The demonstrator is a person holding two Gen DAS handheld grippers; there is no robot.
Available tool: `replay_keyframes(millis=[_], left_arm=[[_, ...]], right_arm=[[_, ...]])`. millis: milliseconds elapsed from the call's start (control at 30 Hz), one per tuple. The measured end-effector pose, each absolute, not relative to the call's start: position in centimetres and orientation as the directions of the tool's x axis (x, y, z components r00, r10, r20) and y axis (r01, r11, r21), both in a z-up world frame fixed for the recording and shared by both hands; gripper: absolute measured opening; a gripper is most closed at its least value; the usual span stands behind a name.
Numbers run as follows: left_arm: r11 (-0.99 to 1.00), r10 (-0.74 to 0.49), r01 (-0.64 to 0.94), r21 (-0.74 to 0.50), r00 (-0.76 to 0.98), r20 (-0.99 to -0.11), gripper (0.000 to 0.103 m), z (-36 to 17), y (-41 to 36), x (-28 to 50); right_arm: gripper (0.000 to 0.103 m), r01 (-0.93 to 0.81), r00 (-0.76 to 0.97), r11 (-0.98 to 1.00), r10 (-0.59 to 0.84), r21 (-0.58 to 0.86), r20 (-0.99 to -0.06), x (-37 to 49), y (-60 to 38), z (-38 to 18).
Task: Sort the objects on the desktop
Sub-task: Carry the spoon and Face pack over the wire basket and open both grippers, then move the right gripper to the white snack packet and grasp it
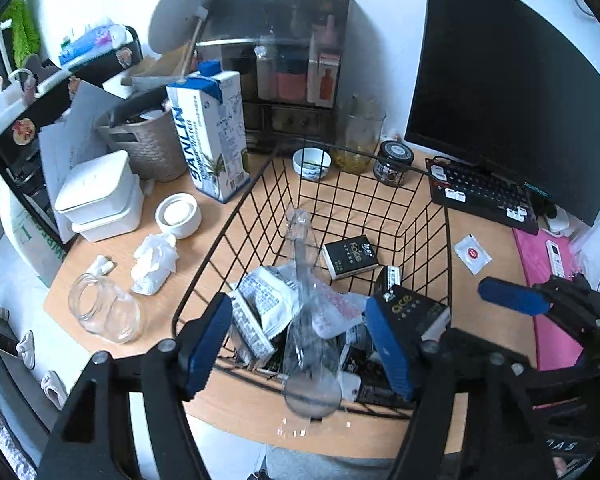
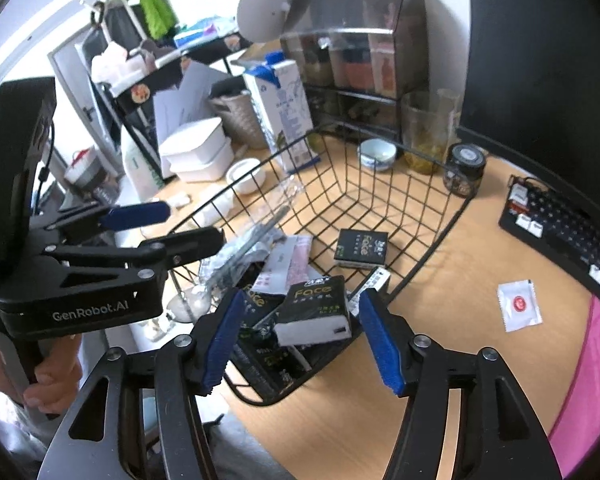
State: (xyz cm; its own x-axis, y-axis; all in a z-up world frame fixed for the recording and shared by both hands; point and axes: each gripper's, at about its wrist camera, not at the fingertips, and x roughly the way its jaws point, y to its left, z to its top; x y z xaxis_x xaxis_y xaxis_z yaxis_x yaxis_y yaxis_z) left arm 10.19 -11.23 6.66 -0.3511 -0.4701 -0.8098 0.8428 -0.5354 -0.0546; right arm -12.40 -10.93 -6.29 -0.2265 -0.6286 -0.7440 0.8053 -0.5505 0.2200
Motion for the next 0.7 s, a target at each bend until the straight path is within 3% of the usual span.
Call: replay_keyframes(millis=[167, 367, 700], left_arm=[[-0.522, -0.531, 0.852, -0.036, -0.357, -0.768, 0.081, 7.3, -8.2, 12.1], [-0.538, -0.556, 0.843, -0.013, -0.366, -0.746, 0.083, 5.8, -4.2, 13.5], [-0.594, -0.495, 0.803, -0.047, -0.411, -0.765, 0.084, 3.6, -0.3, 13.1]], right_arm=[[0.063, 0.791, -0.287, -0.580, -0.633, 0.195, -0.719, -10.2, -8.5, -5.9], [0.063, 0.758, -0.333, -0.623, -0.625, 0.194, -0.705, -7.2, -5.1, -8.1], [0.063, 0.699, -0.395, -0.690, -0.592, 0.189, -0.702, -4.5, -0.5, -10.8]])
